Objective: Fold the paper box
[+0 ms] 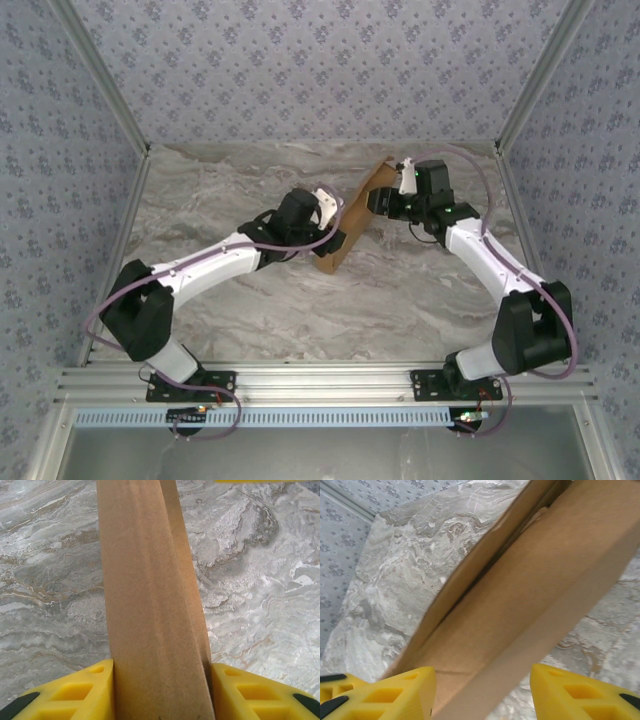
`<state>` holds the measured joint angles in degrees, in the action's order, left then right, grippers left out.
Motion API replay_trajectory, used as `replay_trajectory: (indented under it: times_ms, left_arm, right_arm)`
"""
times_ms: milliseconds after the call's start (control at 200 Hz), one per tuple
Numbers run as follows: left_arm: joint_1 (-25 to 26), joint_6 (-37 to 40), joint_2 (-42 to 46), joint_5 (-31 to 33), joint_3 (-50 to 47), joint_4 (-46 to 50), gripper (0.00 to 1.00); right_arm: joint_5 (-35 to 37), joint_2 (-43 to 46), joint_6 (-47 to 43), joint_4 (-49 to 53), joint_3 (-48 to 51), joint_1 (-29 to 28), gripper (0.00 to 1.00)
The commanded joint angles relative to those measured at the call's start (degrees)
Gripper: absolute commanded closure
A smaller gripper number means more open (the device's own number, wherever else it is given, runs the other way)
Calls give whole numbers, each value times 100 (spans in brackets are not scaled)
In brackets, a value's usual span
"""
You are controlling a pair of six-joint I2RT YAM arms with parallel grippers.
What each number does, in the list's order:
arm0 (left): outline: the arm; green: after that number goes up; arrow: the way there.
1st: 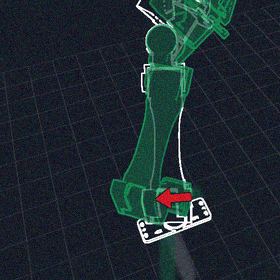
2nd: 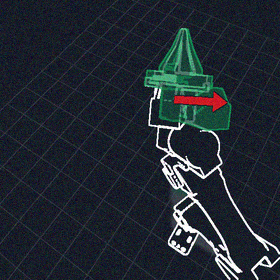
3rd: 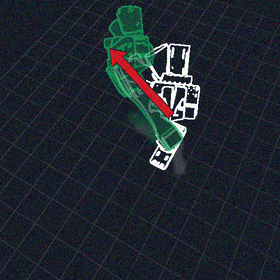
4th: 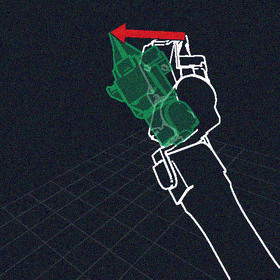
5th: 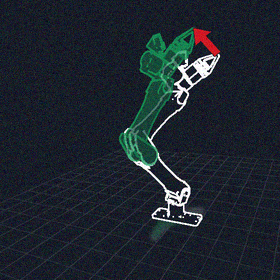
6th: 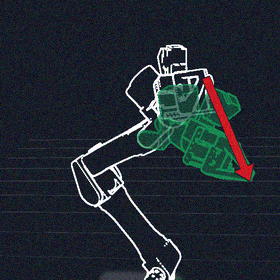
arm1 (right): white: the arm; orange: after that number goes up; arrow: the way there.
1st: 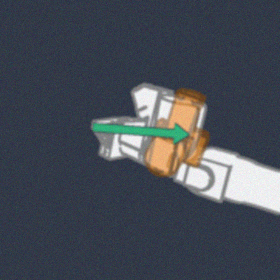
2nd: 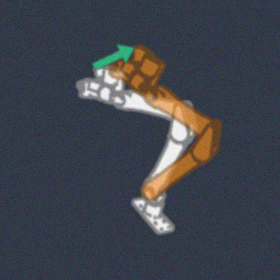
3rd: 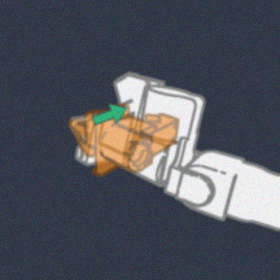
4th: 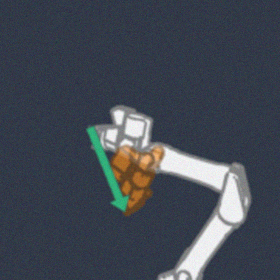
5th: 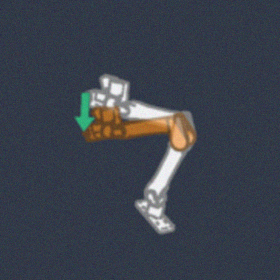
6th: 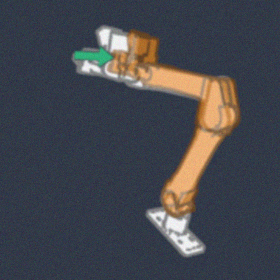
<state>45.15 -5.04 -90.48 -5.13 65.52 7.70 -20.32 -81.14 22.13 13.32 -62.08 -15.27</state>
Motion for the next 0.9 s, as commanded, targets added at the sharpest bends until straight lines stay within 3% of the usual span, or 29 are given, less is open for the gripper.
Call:
replay_trajectory:
  times_ms: [0, 190, 365, 525, 645, 894]
  left_arm:
    - [-347, 515, 127, -468, -54, 513, 63]
    - [-940, 1057, 55, -1507, 138, 681, 65]
    - [-1353, 1605, -157, -2320, 457, 1224, 65]
    - [-1626, 2188, -440, -2957, 830, 1914, 64]
    - [-1699, 2444, -580, -3075, 1010, 2137, 63]
    - [-1730, 2644, -768, -3117, 1242, 2285, 60]
  right_arm:
    - [156, 470, -787, 508, -223, 265, 45]
    - [265, 709, -1568, 474, -199, 810, 43]
    - [-214, 331, -2081, 132, -313, 1212, 43]
    - [-860, -299, -2762, -312, -572, 1234, 44]
    - [-1201, -814, -3410, -293, -1093, 1162, 44]
    - [-948, -1576, -4049, 318, -1754, 1156, 43]
